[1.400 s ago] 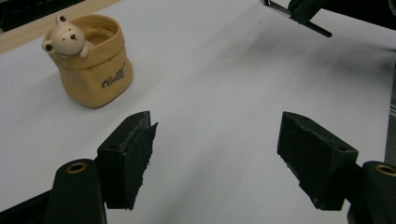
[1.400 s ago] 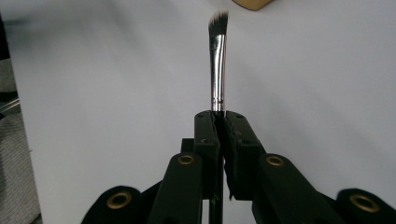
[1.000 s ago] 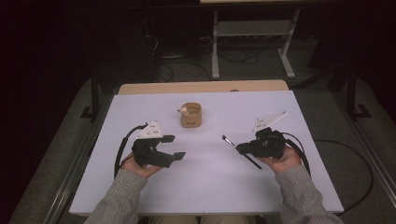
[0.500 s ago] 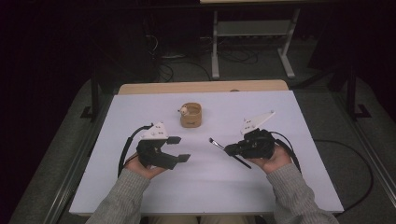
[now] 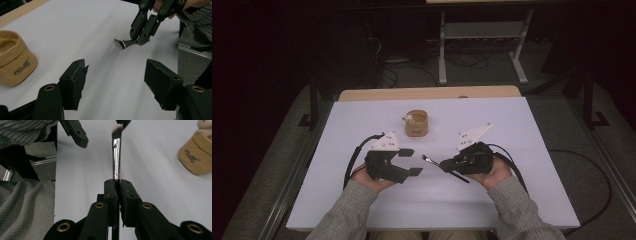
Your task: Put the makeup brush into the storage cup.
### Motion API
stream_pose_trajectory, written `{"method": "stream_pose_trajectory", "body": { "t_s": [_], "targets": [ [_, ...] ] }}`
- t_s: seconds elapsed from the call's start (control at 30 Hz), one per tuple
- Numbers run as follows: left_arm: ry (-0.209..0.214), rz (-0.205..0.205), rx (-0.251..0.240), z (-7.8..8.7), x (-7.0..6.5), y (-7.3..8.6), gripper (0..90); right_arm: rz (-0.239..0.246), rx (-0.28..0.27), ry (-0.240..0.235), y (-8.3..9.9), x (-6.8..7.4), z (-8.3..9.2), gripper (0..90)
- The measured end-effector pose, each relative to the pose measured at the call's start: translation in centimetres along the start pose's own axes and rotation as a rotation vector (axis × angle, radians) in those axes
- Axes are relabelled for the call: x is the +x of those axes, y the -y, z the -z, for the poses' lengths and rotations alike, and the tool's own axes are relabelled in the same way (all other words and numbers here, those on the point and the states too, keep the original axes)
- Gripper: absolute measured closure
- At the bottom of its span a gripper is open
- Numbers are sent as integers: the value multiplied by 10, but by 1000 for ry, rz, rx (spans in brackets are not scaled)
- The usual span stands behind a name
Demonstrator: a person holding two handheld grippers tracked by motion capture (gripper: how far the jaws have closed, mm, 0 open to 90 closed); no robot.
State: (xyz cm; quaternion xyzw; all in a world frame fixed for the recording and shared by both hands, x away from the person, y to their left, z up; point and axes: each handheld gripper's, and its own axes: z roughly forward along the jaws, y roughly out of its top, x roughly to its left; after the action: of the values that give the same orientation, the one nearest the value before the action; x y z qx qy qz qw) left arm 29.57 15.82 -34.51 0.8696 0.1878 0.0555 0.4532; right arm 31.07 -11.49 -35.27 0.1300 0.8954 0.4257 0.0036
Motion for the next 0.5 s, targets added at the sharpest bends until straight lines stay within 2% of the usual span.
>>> {"method": "stream_pose_trajectory", "body": {
  "t_s": [0.23,0.5],
  "targets": [
    [37,-11,10,-3,-2,-2,385,49,0,-40,-5,7,-10,831],
    [87,-22,38,-9,-4,-2,450,98,-7,-56,-8,13,-16,832]
  ]
}}
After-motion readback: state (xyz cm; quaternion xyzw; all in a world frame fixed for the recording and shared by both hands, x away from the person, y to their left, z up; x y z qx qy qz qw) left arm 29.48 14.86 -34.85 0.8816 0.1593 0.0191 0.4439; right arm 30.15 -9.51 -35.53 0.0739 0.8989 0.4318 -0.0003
